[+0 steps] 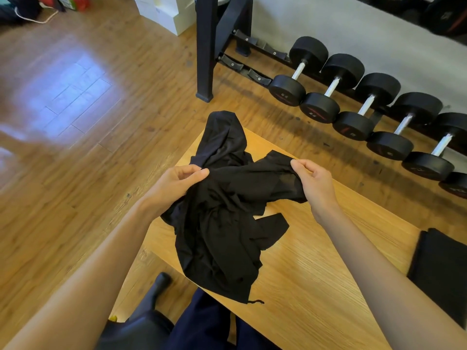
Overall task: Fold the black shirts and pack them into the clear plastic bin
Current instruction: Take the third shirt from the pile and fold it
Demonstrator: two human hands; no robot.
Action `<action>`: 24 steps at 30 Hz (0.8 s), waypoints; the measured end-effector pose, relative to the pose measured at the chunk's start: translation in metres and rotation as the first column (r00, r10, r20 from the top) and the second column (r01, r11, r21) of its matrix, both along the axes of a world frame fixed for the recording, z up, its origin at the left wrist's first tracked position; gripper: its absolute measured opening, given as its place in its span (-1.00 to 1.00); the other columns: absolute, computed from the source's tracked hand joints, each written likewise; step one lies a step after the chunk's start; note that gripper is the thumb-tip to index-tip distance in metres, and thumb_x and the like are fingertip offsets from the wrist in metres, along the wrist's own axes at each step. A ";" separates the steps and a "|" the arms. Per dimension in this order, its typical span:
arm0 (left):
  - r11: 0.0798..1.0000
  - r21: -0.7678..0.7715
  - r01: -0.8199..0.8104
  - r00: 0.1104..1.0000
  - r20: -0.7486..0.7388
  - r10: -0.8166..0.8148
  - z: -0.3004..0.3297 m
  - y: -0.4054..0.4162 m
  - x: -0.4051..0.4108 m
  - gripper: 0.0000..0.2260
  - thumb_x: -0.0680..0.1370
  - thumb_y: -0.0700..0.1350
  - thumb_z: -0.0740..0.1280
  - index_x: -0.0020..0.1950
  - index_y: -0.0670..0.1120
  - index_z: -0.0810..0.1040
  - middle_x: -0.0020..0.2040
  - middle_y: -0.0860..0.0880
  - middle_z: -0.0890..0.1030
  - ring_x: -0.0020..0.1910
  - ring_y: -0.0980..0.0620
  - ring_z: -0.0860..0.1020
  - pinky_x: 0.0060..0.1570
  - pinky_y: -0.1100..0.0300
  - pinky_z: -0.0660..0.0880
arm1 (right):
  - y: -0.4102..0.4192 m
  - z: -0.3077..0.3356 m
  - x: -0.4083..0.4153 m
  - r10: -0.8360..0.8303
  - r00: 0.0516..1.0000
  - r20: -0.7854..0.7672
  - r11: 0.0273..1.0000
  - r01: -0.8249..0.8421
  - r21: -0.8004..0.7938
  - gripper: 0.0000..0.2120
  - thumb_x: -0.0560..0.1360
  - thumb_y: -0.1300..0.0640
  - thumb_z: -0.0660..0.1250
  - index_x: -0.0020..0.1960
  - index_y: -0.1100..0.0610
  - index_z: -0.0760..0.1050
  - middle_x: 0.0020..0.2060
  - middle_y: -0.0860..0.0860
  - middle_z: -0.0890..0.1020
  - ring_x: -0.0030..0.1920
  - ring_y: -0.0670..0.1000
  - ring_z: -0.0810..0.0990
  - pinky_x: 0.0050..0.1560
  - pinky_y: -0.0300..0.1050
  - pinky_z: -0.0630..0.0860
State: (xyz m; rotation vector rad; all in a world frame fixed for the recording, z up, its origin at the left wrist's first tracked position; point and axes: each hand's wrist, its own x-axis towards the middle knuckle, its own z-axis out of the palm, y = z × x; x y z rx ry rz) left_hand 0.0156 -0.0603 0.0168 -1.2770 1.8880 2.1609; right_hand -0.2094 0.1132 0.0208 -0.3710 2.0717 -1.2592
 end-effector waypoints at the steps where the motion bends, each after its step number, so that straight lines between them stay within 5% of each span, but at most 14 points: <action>1: 1.000 0.002 -0.015 1.000 -0.013 0.015 0.000 0.001 -0.001 -0.71 0.59 0.04 0.28 0.09 -0.13 0.65 0.06 -0.04 0.69 0.07 -0.01 0.65 0.17 0.13 0.53 | 0.001 0.002 -0.002 -0.001 1.000 0.010 1.000 0.002 -0.006 -0.85 0.59 0.00 0.28 -0.09 -0.07 0.61 -0.17 -0.15 0.68 -0.11 -0.17 0.63 -0.11 -0.31 0.48; 7: 0.977 0.070 -0.200 0.966 -0.155 0.209 0.016 0.000 -0.021 -0.68 0.67 -0.02 0.15 0.19 -0.16 0.61 0.09 -0.09 0.68 0.07 0.03 0.65 0.03 0.23 0.57 | 0.003 0.016 -0.016 -0.032 0.999 -0.012 0.998 0.031 -0.046 -0.87 0.57 -0.01 0.30 -0.11 -0.16 0.58 -0.18 -0.25 0.64 -0.11 -0.27 0.59 -0.15 -0.37 0.45; 14: 0.939 -0.167 -0.302 0.942 -0.203 0.267 0.038 0.000 -0.052 -0.72 0.64 0.00 0.23 0.05 -0.10 0.68 -0.04 0.00 0.72 -0.04 0.10 0.67 -0.06 0.33 0.55 | 0.004 0.023 -0.035 -0.105 0.994 0.014 0.991 0.106 -0.082 -0.93 0.55 -0.04 0.32 -0.08 -0.16 0.58 -0.06 -0.16 0.64 0.03 -0.09 0.57 0.07 -0.18 0.52; 20: 0.982 -0.165 -0.095 0.995 0.010 0.098 0.024 -0.004 -0.055 -0.77 0.55 0.09 0.34 -0.02 -0.02 0.70 -0.09 0.03 0.72 -0.06 0.11 0.67 0.00 0.28 0.56 | 0.007 0.019 -0.040 -0.137 0.990 0.010 0.988 0.138 -0.070 -0.87 0.57 0.01 0.30 -0.13 -0.15 0.57 -0.12 -0.19 0.63 -0.03 -0.15 0.57 -0.04 -0.28 0.49; 24: 0.952 -0.251 0.175 0.980 0.135 -0.144 0.016 -0.009 -0.041 -0.87 0.46 -0.02 0.47 -0.02 0.04 0.67 -0.10 0.10 0.71 -0.11 0.18 0.67 -0.10 0.45 0.54 | -0.002 0.014 -0.039 -0.122 0.992 -0.014 0.991 0.121 -0.051 -0.89 0.58 0.03 0.29 -0.08 -0.10 0.56 -0.13 -0.22 0.60 -0.07 -0.21 0.53 -0.15 -0.39 0.37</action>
